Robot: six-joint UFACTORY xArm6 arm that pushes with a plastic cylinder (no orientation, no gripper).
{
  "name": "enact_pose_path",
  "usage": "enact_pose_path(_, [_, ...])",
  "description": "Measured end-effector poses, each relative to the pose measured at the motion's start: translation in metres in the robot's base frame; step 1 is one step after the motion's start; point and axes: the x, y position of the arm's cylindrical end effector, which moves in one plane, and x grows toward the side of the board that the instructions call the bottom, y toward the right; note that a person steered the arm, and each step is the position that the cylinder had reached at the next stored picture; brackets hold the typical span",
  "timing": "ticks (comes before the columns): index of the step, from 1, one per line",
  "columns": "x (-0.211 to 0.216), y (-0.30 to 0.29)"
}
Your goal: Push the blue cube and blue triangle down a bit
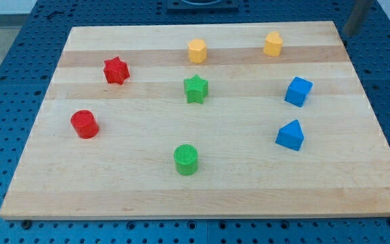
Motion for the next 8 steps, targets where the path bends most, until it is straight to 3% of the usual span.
enact_pose_path(2, [0.012,-0.001])
enact_pose_path(3, [0.04,-0.001])
enact_pose_path(5, [0.055,-0.06])
enact_pose_path(8, [0.118,-0.139])
